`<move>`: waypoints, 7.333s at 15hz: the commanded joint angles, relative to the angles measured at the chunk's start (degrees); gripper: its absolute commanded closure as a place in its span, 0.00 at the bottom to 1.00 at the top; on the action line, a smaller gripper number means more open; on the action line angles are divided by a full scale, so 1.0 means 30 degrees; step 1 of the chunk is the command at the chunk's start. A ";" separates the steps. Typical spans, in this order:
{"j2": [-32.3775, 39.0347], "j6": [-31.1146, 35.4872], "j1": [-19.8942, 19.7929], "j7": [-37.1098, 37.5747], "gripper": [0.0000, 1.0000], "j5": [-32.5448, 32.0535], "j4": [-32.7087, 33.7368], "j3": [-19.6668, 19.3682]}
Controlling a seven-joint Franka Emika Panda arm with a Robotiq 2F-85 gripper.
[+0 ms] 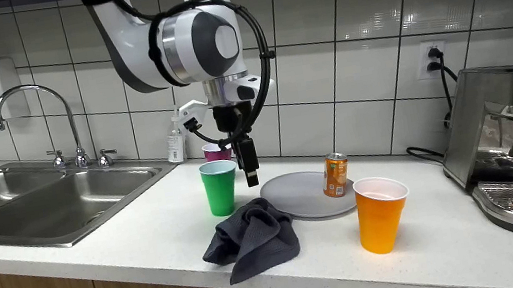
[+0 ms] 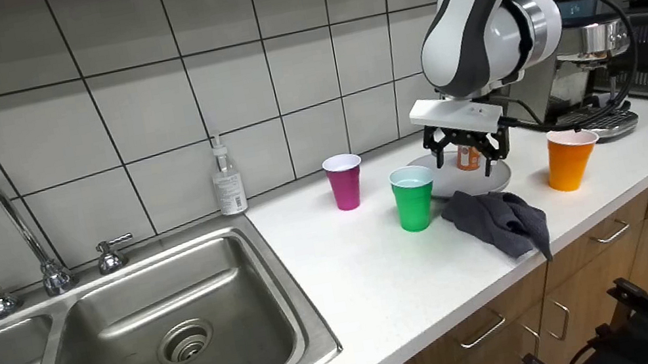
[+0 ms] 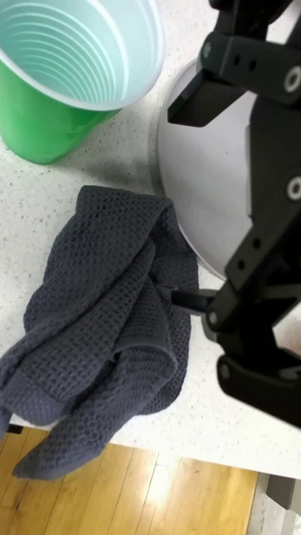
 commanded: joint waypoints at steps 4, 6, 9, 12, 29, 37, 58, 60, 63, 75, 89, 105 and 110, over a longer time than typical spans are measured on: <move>-0.1384 -0.0526 -0.0053 0.0125 0.00 -0.0155 -0.0389 0.0624; -0.1474 -0.0507 -0.0058 0.0219 0.00 -0.0230 -0.0337 0.0771; -0.1513 -0.0497 -0.0160 0.0251 0.00 -0.0221 -0.0096 0.0906; -0.1471 -0.0527 -0.0286 0.0251 0.00 -0.0214 0.0257 0.0895; 0.1209 -0.1236 -0.1970 -0.3913 0.00 0.2732 0.4363 0.0916; 0.3910 -0.2181 -0.2833 -0.5855 0.00 0.4670 0.7797 0.0781; 0.8845 -0.4028 -0.4361 -0.5987 0.00 0.6002 1.3668 0.0167; 0.9180 -0.4137 -0.4404 -0.5936 0.00 0.6076 1.4006 0.0160; 0.9640 -0.4294 -0.4490 -0.5796 0.00 0.6254 1.4504 0.0116; 1.0465 -0.4798 -0.4678 -0.5609 0.25 0.6509 1.5579 -0.0145; 1.0283 -0.4660 -0.4685 -0.5808 0.61 0.6587 1.5568 -0.0031; 0.9141 -0.4216 -0.5294 -0.6084 0.61 0.6745 1.4852 -0.0315; 0.9170 -0.4263 -0.5771 -0.6052 0.61 0.6801 1.4959 -0.0519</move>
